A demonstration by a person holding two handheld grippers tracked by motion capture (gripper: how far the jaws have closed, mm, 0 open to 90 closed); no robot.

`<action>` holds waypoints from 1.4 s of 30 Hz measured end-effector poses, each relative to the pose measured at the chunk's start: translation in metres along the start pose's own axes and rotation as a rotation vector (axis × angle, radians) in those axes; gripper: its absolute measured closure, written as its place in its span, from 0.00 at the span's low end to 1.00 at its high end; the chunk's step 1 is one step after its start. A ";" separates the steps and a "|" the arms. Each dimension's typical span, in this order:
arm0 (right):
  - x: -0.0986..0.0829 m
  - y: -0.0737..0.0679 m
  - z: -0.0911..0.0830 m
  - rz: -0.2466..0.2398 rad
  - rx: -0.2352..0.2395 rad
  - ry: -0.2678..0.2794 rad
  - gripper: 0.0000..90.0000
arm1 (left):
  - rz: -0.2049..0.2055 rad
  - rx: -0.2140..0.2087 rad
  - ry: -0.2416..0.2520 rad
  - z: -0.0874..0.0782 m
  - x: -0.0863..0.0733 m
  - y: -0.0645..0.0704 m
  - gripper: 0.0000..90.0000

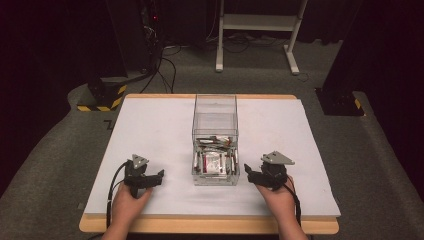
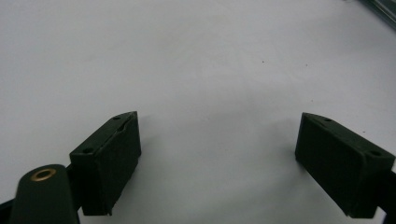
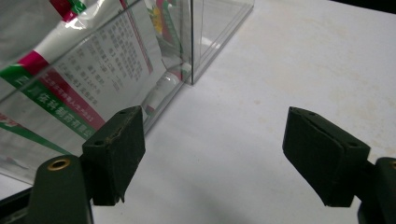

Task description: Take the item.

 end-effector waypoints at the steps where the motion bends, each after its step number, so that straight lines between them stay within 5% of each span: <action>1: 0.000 -0.001 -0.001 0.000 0.000 -0.002 0.24 | 0.000 0.000 0.000 0.000 0.000 0.000 0.16; 25: 0.016 0.000 -0.020 0.003 0.017 0.071 0.27 | 0.001 0.000 0.000 0.000 0.000 0.000 0.16; 42: 0.038 -0.016 -0.032 -0.020 0.090 0.141 0.32 | 0.001 0.000 0.000 0.000 0.000 0.000 0.16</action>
Point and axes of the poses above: each handheld gripper's, and its own axes: z roughly forward along the jaws, x roughly out of its top, y roughly to its right, the point moved 2 cm from there along z, roughly forward along the jaws, and after that the axes turned 5 degrees about -x, right-handed, at the moved point
